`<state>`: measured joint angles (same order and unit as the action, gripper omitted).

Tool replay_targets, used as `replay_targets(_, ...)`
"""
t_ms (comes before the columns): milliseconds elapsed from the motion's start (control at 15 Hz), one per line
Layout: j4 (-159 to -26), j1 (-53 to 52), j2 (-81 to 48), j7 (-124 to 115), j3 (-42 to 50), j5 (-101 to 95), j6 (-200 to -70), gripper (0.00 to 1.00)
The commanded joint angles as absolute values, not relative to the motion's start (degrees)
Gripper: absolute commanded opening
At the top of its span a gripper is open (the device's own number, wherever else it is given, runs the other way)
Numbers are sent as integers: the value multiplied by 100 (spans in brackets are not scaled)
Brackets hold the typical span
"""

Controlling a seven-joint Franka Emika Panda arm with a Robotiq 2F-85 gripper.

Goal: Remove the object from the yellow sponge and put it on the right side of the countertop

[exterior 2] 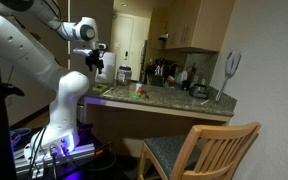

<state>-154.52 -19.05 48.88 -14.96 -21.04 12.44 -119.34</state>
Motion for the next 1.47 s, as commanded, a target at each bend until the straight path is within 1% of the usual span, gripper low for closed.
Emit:
replay_targets(0, -15284, -2070, 4784, -1517, -1916, 1622, -11479, 100)
replay_targets(267, -15262, -1884, 4851, -1759, -2085, 1569, -11365, 100)
replay_targets(400, -15438, -1694, 5006, -1945, -2320, 1266, -12069, 100)
replay_targets(533, -15476, -1582, 5041, -2128, -2437, 1015, -12424, 100)
replay_targets(600, -14875, -1419, 5389, -1773, -1918, 648, -11701, 100)
replay_targets(667, -14808, -1355, 5448, -1773, -1908, 463, -11708, 100)
replay_targets(867, -14127, -1270, 5774, -1402, -1501, 229, -11494, 100)
replay_targets(1000, -13463, -1296, 5835, -1017, -1254, 244, -10780, 100)
replay_targets(1067, -13985, -1213, 5876, -1265, -1466, 389, -11349, 100)
replay_targets(1267, -13519, -1189, 6026, -1048, -1314, 403, -10863, 100)
replay_targets(1400, -13957, -1296, 5758, -1023, -1360, 622, -10983, 100)
